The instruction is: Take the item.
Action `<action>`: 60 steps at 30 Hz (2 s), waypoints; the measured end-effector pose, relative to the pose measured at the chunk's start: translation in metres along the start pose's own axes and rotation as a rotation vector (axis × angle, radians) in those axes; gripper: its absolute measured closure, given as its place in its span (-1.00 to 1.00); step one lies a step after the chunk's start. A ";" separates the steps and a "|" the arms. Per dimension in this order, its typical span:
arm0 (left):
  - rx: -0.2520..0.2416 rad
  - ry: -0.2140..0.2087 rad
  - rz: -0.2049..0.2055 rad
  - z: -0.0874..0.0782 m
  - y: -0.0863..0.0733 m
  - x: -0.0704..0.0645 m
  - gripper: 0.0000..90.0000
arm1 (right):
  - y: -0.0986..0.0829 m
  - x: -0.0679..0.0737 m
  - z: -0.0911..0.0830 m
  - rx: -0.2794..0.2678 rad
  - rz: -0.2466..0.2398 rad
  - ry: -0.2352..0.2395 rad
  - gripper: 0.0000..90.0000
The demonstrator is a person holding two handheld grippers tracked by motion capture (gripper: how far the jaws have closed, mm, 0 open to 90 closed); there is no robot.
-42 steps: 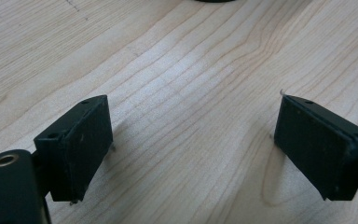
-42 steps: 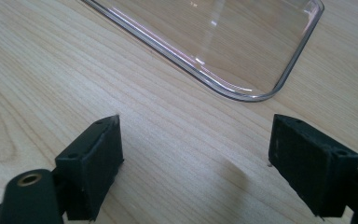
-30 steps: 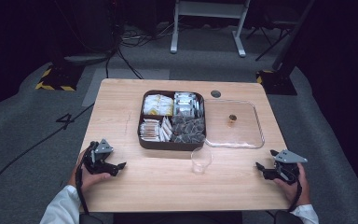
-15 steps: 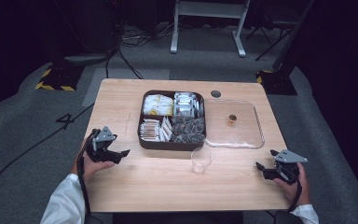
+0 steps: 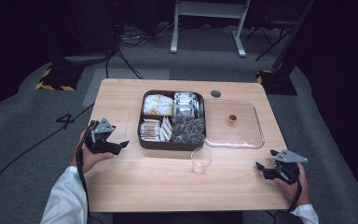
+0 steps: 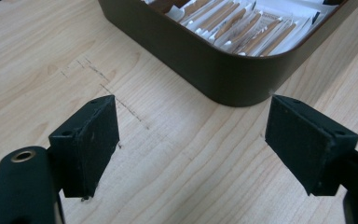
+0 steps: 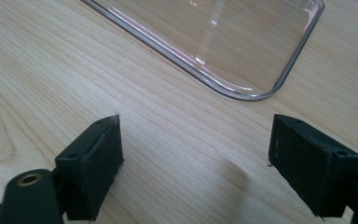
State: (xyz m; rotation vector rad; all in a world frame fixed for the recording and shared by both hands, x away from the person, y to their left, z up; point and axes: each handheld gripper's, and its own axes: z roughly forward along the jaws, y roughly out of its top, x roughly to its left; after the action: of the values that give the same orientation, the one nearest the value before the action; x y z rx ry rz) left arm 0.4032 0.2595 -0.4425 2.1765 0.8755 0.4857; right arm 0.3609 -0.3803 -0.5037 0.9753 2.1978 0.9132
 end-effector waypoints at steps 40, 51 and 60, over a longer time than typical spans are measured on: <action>-0.046 -0.038 0.076 0.047 0.091 0.016 -0.42 | 0.000 0.000 0.000 0.000 -0.001 -0.001 -0.60; -0.044 -0.035 0.079 0.068 0.111 0.017 -0.36 | 0.000 0.000 0.000 -0.001 0.000 -0.002 -0.60; -0.003 -0.034 0.070 0.091 0.120 0.020 -0.28 | 0.000 0.000 0.000 -0.001 -0.003 -0.002 -0.60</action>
State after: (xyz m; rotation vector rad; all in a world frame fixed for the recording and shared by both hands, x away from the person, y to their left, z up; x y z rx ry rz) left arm 0.5215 0.1694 -0.4124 2.2123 0.7820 0.4817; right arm 0.3606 -0.3802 -0.5037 0.9715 2.1968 0.9115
